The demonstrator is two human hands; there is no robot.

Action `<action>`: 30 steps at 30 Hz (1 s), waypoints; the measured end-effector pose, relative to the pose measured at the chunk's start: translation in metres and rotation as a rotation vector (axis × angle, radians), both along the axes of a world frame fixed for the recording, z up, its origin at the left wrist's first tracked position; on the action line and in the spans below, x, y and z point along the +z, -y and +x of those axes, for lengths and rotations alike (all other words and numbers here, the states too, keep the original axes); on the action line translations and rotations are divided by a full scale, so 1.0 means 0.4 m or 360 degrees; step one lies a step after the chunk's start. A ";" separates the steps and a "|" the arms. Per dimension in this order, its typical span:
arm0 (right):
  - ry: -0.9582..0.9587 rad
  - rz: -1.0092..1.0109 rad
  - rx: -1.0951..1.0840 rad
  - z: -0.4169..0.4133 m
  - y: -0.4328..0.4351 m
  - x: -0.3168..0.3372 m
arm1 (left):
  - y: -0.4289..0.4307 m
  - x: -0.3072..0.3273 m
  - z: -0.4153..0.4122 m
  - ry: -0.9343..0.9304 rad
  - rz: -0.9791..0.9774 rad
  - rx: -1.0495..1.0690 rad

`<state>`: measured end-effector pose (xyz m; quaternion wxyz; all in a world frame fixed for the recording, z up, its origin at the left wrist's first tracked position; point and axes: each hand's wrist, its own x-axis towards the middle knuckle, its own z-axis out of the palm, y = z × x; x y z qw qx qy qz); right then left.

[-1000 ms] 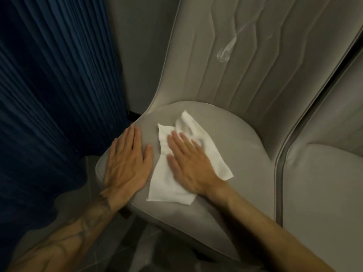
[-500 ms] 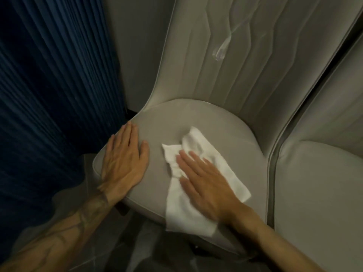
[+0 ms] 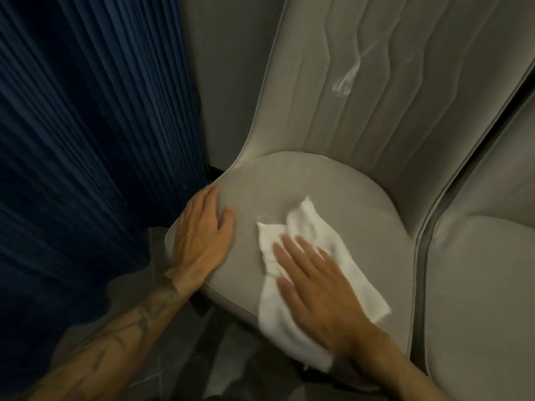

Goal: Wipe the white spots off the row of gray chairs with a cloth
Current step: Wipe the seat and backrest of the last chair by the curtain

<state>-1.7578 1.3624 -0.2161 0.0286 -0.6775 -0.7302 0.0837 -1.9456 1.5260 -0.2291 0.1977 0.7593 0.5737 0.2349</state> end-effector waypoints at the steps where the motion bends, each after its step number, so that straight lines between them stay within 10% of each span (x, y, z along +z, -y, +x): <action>1: 0.0058 0.0067 -0.0004 0.033 0.057 -0.001 | 0.005 0.002 -0.012 -0.0002 0.0008 0.0022; 30: 0.0050 -0.0060 0.0368 -0.230 -0.467 -0.017 | -0.013 -0.048 -0.107 0.0319 -0.0320 0.0117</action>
